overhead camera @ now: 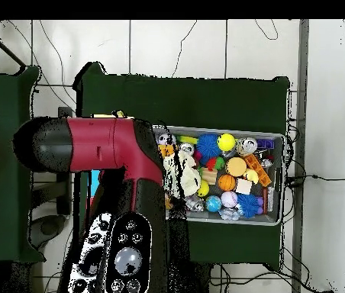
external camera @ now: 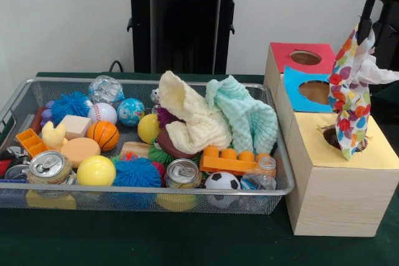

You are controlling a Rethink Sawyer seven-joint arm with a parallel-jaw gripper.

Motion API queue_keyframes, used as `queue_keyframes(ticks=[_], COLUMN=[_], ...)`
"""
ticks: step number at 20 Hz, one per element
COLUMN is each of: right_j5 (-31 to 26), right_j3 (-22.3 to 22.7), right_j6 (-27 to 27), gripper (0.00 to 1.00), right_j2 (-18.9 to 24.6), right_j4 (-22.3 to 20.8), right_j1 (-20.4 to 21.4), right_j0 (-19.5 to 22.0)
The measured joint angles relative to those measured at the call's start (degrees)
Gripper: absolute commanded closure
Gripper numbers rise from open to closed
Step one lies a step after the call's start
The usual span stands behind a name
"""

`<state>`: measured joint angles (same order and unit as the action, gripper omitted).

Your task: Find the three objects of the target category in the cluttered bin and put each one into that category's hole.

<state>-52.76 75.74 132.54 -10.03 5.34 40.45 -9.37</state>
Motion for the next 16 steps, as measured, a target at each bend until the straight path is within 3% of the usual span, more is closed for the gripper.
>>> queue_keyframes(ticks=[16], right_j5=[0.01], right_j3=[1.64], right_j6=[0.0], gripper=[1.0], right_j2=[-0.03], right_j4=[-0.01], right_j1=[0.71], right_j0=[0.18])
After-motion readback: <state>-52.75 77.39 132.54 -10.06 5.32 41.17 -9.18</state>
